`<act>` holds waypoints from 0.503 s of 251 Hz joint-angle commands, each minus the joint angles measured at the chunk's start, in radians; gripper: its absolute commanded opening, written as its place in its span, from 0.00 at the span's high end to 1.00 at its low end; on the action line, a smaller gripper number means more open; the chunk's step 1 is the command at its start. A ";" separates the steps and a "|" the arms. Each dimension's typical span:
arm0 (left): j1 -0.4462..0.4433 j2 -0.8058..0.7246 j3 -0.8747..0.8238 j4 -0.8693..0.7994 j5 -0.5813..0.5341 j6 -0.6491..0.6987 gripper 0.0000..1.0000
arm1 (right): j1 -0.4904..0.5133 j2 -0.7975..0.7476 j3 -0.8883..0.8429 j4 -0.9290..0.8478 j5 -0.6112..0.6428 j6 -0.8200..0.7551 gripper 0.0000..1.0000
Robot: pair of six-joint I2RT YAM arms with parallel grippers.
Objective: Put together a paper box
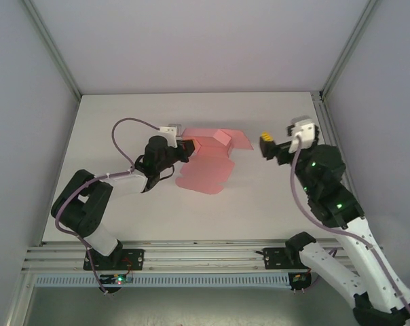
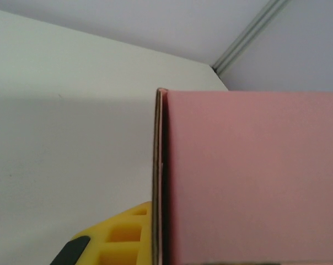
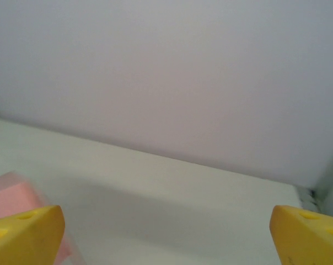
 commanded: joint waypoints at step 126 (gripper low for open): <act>0.010 -0.009 0.074 -0.098 -0.126 -0.009 1.00 | 0.022 0.498 0.129 -0.126 -0.325 0.003 0.14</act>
